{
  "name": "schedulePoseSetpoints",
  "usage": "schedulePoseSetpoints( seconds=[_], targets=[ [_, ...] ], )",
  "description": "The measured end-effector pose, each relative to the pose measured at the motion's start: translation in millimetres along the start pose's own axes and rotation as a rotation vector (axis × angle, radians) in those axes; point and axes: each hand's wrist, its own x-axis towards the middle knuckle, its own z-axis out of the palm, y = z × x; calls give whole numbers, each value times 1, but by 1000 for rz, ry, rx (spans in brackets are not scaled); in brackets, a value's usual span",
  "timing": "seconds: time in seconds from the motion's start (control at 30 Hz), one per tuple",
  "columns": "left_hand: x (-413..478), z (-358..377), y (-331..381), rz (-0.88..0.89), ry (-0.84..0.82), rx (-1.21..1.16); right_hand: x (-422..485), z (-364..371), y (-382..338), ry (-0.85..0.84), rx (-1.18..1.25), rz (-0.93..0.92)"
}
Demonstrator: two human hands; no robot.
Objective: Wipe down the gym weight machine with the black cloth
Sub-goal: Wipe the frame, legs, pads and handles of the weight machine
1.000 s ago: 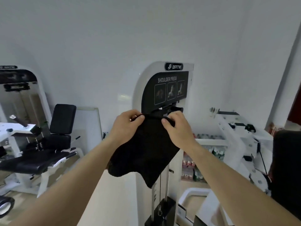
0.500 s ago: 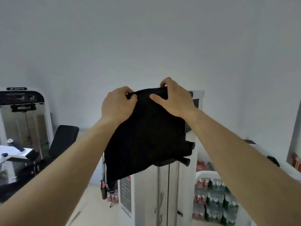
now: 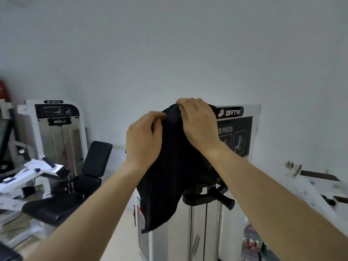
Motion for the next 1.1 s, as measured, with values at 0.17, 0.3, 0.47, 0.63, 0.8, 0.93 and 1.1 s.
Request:
schedulePoseSetpoints(
  seconds=[0.17, 0.3, 0.47, 0.63, 0.8, 0.93, 1.1],
  targets=[
    [-29, 14, 22, -134, -227, 70, -17, 4, -1, -122, 67, -94],
    [-27, 22, 30, -125, -215, 278, -14, 8, 14, -131, 108, -133],
    [5, 43, 35, 43, -238, 545, -6, 12, 56, -132, 159, -153],
    [47, 75, 51, 311, -288, 913, -5, 19, 106, -125, 169, 10],
    [69, 112, 73, 437, -386, 1064, -10, 21, 150, -144, 152, 104],
    [60, 113, 74, 502, -355, 1046, -12, 17, 154, -141, 162, 187],
    [34, 69, 49, 400, -235, 906, -5, 16, 94, -124, 156, 118]
  ],
)
